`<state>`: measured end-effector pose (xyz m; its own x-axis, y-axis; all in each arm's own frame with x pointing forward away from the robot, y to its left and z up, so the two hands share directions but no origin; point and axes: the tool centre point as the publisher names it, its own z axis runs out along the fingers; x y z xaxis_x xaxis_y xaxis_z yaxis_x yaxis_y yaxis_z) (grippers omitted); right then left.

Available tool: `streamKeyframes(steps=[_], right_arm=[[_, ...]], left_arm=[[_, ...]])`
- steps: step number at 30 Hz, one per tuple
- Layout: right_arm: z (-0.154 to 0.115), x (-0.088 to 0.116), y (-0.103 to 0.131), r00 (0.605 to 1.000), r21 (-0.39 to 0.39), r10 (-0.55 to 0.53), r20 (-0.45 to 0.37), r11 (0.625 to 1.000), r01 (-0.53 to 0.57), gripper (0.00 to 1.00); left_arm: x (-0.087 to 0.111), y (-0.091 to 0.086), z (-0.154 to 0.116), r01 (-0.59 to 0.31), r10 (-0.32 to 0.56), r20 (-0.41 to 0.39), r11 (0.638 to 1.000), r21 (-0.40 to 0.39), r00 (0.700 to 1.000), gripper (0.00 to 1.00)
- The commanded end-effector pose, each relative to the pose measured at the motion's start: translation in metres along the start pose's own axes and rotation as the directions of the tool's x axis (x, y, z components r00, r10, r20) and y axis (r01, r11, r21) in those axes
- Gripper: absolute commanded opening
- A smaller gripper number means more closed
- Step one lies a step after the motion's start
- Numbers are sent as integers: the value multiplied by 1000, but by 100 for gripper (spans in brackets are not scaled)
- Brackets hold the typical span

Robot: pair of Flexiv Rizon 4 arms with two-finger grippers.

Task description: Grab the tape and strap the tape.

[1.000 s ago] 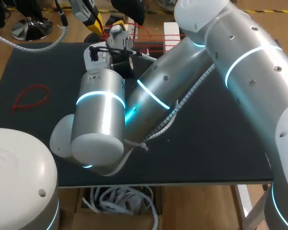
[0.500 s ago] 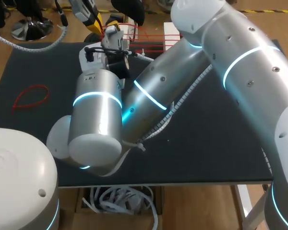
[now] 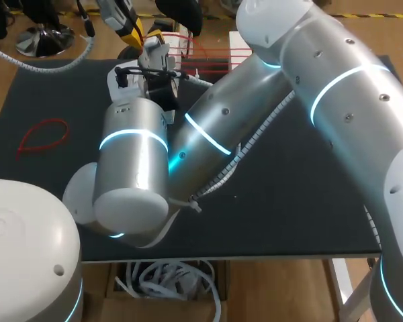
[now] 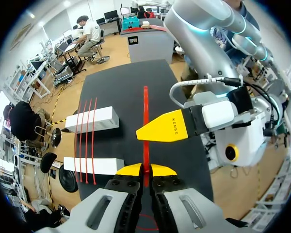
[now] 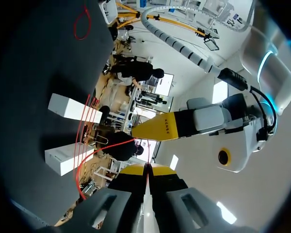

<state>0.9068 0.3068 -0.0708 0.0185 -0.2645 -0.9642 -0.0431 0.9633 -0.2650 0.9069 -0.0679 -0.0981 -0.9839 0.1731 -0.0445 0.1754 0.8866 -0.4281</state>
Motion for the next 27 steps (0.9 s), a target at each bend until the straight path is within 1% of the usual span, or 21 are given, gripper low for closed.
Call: streamKeyframes(steps=[1, 14, 27], right_arm=[[1, -2, 6, 1000, 3, -4, -1, 1000, 4, 0], [2, -3, 14, 1000, -8, -7, -2, 1000, 7, 0], [2, -4, 14, 1000, -11, 7, 11, 1000, -6, 0]], left_arm=[[0, -2, -1, 1, -1, -2, 1000, -3, 1000, 0], [0, -2, -1, 1, -1, -2, 1000, -3, 1000, 0], [0, -2, -1, 1, -1, -2, 1000, -3, 1000, 0]])
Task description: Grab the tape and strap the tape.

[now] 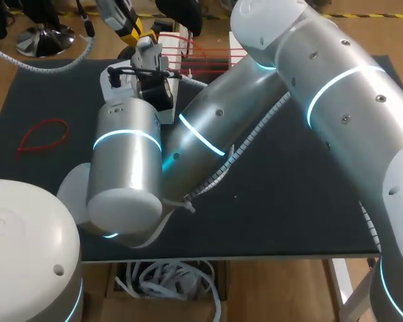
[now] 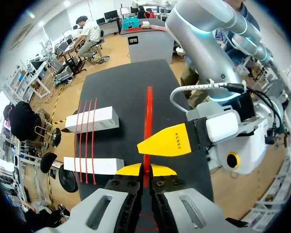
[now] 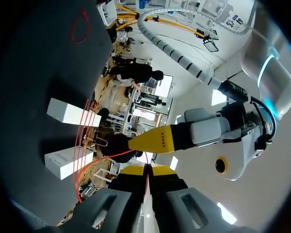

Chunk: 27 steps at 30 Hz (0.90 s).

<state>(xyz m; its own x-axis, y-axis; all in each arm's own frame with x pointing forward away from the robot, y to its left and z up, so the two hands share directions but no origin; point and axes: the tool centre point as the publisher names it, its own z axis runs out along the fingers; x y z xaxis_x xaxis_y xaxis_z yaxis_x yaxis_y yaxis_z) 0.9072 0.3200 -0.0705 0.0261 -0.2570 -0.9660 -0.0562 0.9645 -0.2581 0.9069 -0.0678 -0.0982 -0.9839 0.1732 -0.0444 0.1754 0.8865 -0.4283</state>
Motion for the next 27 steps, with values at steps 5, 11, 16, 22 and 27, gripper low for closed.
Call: streamKeyframes(steps=[5, 11, 16, 22, 27], right_arm=[[-1, -1, -4, 1000, 14, 3, 3, 1000, -3, 31], [-5, -3, -9, 1000, 20, 8, 4, 1000, -8, 35], [-12, -7, -13, 1000, 17, 20, 7, 1000, -20, 29], [-22, -10, -18, 999, 7, 30, 12, 1000, -30, 25], [-32, -14, -26, 999, 2, 42, 19, 999, -42, 25]], left_arm=[[0, -2, -1, 1, -1, -2, 1000, -3, 1000, 0], [0, -2, -1, 1, -1, -2, 1000, -3, 1000, 0], [0, -2, -1, 1, -1, -2, 1000, -3, 1000, 0], [0, -2, -1, 1, -1, -2, 1000, -3, 1000, 0], [0, -2, -1, 1, -1, -2, 1000, -3, 1000, 0]])
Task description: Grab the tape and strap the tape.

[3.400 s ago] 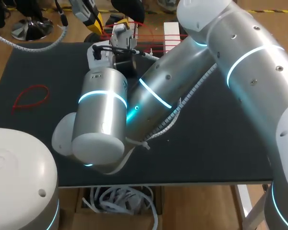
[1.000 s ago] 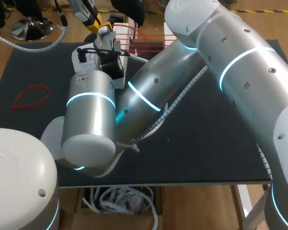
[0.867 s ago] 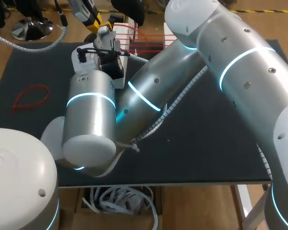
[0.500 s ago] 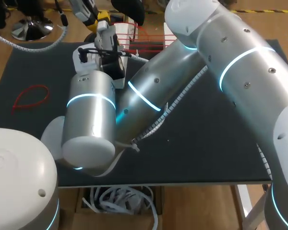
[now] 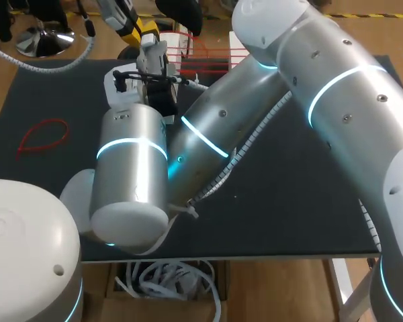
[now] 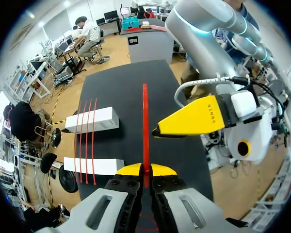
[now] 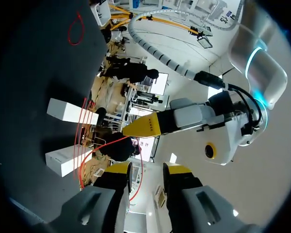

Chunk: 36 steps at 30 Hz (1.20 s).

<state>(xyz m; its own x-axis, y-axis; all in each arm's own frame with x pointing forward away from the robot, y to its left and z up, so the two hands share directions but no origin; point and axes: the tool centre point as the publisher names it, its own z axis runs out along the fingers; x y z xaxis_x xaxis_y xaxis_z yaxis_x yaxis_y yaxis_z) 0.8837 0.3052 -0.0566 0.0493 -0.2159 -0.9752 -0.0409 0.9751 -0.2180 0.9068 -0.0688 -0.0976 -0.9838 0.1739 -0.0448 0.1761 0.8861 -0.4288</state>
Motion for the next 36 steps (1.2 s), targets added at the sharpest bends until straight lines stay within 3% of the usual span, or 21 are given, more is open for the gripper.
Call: streamKeyframes(steps=[1, 7, 8, 10, 11, 12, 14, 15, 17, 30, 36], right_arm=[[-10, -5, -12, 1000, -14, 3, -6, 1000, -3, 25], [-23, -10, -34, 1000, -1, 21, 0, 1000, -21, 33], [-24, -11, -39, 1000, 1, 25, -1, 1000, -25, 42], [-27, -13, -49, 999, 3, 34, -2, 999, -34, 50], [-28, -14, -54, 999, 5, 38, -1, 999, -38, 74], [-29, -14, -60, 999, 12, 47, -10, 999, -47, 82], [-30, -15, -72, 999, 16, 50, -13, 999, -49, 88], [-30, -16, -78, 999, 21, 52, -11, 998, -52, 96], [-31, -16, -90, 998, 26, 57, -13, 998, -57, 100], [-45, -17, -150, 997, 60, 73, -28, 996, -71, 100], [-42, -17, -167, 995, 81, 96, -27, 992, -94, 100]], left_arm=[[0, -1, -1, 2, -2, -2, 1000, -4, 1000, 0], [0, -1, -1, 2, -2, -2, 1000, -4, 1000, 0], [0, -1, -1, 2, -2, -2, 1000, -4, 1000, 0], [0, -1, -1, 2, -2, -2, 1000, -4, 1000, 0], [0, -1, -1, 2, -2, -2, 1000, -4, 1000, 0], [0, -1, -1, 2, -2, -2, 1000, -4, 1000, 0], [0, -1, -1, 2, -2, -2, 1000, -4, 1000, 0], [0, -1, -1, 2, -2, -2, 1000, -4, 1000, 0], [0, -1, -1, 2, -2, -2, 1000, -4, 1000, 0], [0, -1, -1, 2, -2, -2, 1000, -4, 1000, 0], [0, -1, -1, 2, -2, -2, 1000, -4, 1000, 0]])
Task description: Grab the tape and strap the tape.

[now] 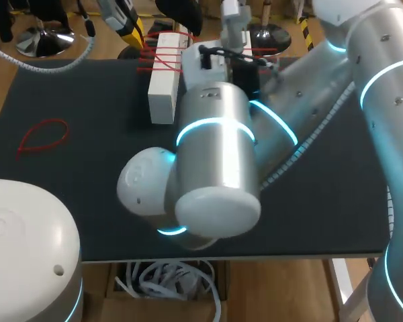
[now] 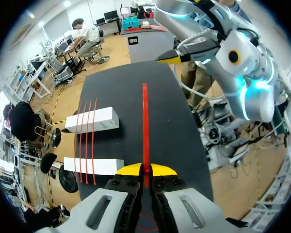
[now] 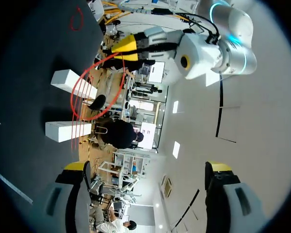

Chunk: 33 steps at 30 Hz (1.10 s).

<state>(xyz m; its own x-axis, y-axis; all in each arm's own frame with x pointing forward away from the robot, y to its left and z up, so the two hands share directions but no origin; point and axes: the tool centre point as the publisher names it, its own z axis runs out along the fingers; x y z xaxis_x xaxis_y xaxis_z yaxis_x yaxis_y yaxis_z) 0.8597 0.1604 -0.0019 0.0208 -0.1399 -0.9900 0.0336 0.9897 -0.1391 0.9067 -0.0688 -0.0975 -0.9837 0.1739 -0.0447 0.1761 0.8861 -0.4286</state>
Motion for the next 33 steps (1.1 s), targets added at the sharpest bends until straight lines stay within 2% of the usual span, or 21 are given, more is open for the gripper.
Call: streamKeyframes(steps=[1, 18, 21, 24, 33], right_arm=[[-10, 5, -18, 1000, 1, 20, -2, 1000, -20, 100], [-10, 6, -21, 999, -16, 35, -7, 999, -35, 100], [-10, 6, -21, 999, -16, 35, -7, 999, -35, 100], [-10, 6, -21, 999, -16, 35, -7, 999, -35, 100], [-10, 6, -21, 999, -16, 35, -7, 999, -35, 100]], left_arm=[[0, 0, -1, 2, -2, -2, 1000, -3, 1000, 0], [0, 0, -1, 2, -2, -2, 1000, -3, 1000, 0], [-7, 13, 8, 33, -33, -41, 999, 3, 999, 0], [-11, 36, 19, 108, -110, -73, 994, -22, 991, 0], [3, 130, 47, 300, -313, -90, 945, -130, 946, 0]])
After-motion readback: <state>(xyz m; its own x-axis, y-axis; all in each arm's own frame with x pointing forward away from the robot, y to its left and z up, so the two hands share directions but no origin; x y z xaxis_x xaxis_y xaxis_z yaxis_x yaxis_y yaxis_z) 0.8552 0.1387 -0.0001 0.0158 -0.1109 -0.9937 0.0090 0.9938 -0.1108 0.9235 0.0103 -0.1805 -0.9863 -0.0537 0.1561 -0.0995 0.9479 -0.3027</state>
